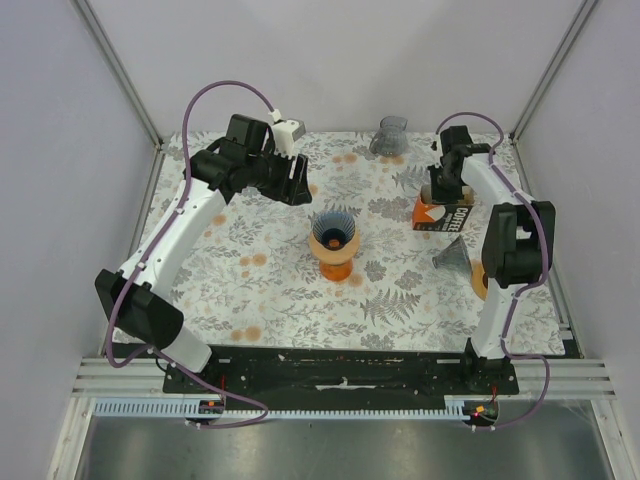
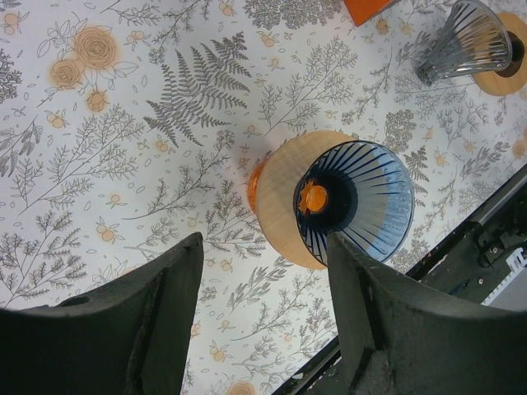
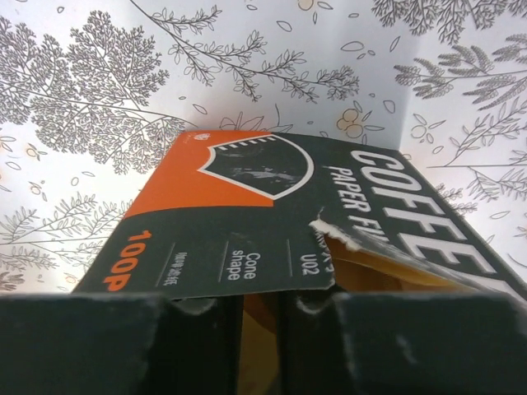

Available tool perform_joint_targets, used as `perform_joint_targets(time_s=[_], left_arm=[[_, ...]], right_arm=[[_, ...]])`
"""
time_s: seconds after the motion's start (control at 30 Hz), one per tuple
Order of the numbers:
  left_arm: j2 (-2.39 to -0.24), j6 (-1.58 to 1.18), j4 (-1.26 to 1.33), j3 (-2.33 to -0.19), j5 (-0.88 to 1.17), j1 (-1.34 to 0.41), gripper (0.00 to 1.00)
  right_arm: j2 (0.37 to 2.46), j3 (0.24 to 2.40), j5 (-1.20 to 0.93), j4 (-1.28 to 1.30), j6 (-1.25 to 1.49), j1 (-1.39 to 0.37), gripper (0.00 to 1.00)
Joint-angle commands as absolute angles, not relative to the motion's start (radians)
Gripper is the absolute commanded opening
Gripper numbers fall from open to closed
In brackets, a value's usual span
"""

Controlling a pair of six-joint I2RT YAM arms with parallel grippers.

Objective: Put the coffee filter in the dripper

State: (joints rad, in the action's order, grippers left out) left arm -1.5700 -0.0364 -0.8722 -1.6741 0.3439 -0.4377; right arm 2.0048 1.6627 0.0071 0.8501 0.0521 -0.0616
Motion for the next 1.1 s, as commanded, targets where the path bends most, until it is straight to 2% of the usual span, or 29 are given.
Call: perform_joint_targets(time_s=[0.0, 0.07, 0.47, 0.9, 1.07], left_arm=[[-1.548, -0.021, -0.839, -1.68, 0.368, -0.431, 0.67], [-1.545, -0.02, -0.839, -1.68, 0.37, -0.43, 0.67], [-1.536, -0.021, -0.838, -1.692, 0.371, -0.425, 0.67], [-1.528, -0.02, -0.838, -1.683, 0.377, -0.423, 0.67], [-1.525, -0.017, -0.838, -1.683, 0.377, -0.423, 0.67]], right_arm=[[1.982, 1.652, 0.003, 0.819, 0.049, -0.063, 0.14], [1.954, 1.649, -0.031, 0.818, 0.048, -0.063, 0.0], [1.697, 1.631, -0.028, 0.811, 0.025, -0.063, 0.0], [1.647, 1.649, -0.011, 0.818, -0.029, -0.057, 0.0], [1.603, 1.654, -0.07, 0.813, -0.055, -0.058, 0.0]])
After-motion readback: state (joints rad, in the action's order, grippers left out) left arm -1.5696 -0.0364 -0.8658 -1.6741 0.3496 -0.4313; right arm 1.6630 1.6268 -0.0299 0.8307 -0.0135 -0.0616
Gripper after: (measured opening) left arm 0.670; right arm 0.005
